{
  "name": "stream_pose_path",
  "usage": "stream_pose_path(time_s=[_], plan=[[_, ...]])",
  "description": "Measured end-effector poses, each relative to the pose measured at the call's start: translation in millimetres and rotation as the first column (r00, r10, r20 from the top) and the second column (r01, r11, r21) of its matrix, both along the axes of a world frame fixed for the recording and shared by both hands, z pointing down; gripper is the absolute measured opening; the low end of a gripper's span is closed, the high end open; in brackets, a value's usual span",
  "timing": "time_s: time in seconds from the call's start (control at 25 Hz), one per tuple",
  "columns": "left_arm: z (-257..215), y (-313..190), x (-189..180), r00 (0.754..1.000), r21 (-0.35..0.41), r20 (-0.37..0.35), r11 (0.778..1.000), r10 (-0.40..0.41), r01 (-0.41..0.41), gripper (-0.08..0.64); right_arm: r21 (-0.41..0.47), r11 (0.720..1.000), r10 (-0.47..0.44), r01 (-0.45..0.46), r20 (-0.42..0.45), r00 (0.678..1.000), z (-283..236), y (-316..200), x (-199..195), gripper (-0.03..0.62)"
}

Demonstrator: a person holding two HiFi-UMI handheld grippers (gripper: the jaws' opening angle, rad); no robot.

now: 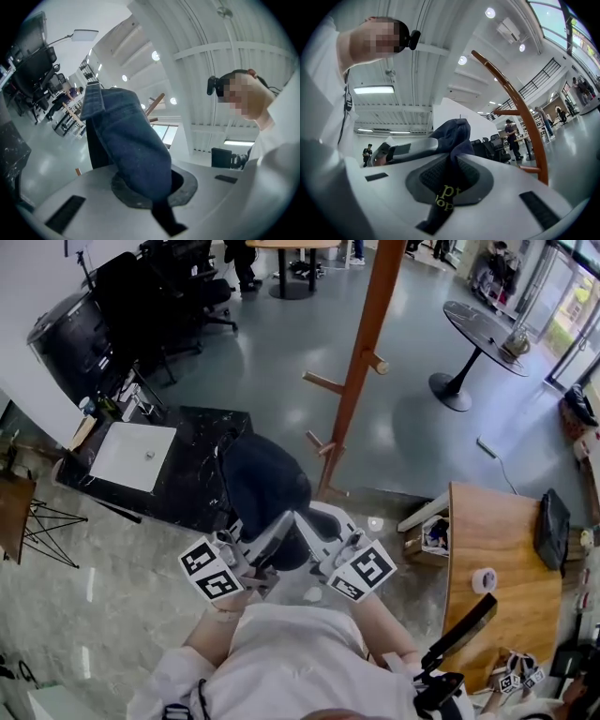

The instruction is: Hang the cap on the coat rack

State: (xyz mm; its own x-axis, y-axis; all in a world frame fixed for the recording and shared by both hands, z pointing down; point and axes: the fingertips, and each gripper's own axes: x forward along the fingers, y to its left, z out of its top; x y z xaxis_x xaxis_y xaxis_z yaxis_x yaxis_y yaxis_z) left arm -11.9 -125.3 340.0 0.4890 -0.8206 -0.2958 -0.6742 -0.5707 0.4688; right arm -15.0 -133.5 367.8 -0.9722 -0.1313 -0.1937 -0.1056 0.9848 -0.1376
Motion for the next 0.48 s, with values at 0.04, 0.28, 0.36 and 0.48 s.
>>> stream_pose_path(time_s=[0.04, 0.28, 0.36, 0.48], plan=[[-9.5, -0.9, -4.8, 1.0, 0.018, 0.008, 1.0, -0.007, 0.007, 0.012, 0.019, 1.0, -0.006, 0.006, 0.01, 1.0, -10.0, -1.1, -4.5, 0.032], [-66.4, -0.2, -30.5, 0.997, 0.144, 0.079, 0.99, -0.01, -0.001, 0.012, 0.146, 0.989, 0.0, -0.013, 0.089, 0.996, -70.4, -2.0, -29.4, 0.032], [-86.4, -0.8, -32.9, 0.995, 0.18, 0.103, 0.983, 0.008, -0.027, 0.012, 0.18, 0.983, 0.023, -0.044, 0.114, 0.993, -91.5, -3.2, -31.8, 0.032], [-115.2, -1.3, -36.5, 0.992, 0.231, 0.122, 0.971, 0.036, -0.064, 0.012, 0.228, 0.971, 0.047, -0.078, 0.136, 0.99, -121.9, -4.9, -35.6, 0.032]])
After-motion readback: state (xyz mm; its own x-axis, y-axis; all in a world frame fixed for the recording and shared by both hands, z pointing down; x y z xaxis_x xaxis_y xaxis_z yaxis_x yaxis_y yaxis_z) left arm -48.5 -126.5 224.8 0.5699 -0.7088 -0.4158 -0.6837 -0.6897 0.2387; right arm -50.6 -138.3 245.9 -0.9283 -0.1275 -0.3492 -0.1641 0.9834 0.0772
